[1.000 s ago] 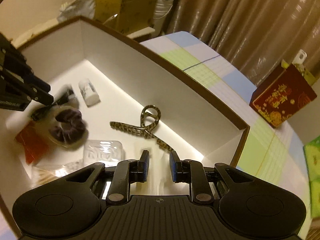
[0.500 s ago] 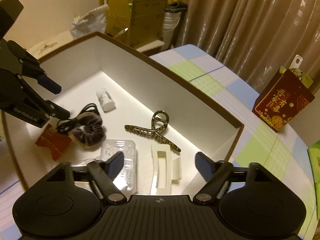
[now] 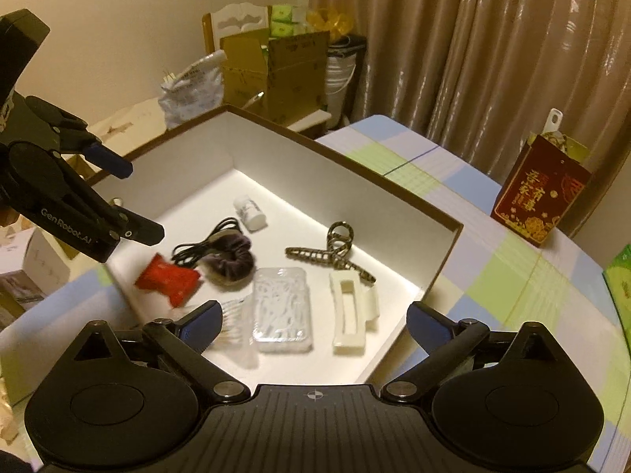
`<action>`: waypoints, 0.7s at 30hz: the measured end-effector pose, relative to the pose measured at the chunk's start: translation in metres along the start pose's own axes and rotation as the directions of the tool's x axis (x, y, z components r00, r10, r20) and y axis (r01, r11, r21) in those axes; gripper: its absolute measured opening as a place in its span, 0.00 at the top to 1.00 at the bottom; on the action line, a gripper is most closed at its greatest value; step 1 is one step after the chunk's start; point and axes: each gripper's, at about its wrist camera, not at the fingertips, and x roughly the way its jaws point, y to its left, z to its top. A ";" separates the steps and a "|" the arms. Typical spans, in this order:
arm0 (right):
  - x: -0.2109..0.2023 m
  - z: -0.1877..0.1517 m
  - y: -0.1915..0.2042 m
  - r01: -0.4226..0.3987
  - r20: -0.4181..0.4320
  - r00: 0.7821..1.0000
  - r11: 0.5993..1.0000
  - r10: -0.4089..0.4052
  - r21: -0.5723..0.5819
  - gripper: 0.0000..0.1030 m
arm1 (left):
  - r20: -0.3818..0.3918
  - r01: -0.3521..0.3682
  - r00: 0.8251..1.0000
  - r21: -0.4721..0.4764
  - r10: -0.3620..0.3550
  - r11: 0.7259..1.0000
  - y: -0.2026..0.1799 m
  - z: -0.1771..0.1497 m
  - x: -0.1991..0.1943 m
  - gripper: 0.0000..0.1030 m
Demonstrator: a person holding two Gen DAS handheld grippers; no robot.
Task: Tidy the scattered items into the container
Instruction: 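Open both grippers to drop the cable and hair clip into the box, then lift both tools out of the box and move toward the tube and toothbrush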
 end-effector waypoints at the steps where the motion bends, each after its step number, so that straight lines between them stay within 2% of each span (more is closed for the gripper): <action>1: -0.005 -0.003 0.002 -0.002 0.003 1.000 1.000 0.002 0.002 0.05 | 0.006 -0.001 1.000 -0.003 0.001 1.000 -0.002 -0.002 -0.005 0.17; 10: -0.041 -0.033 0.018 -0.033 0.024 0.999 0.999 0.032 0.025 0.05 | 0.039 -0.011 0.999 -0.029 0.012 1.000 -0.029 -0.032 -0.046 0.11; 21: -0.077 -0.077 0.025 -0.072 0.014 0.997 0.996 0.071 0.053 0.05 | 0.032 -0.009 0.999 -0.042 0.010 0.999 -0.064 -0.071 -0.079 0.10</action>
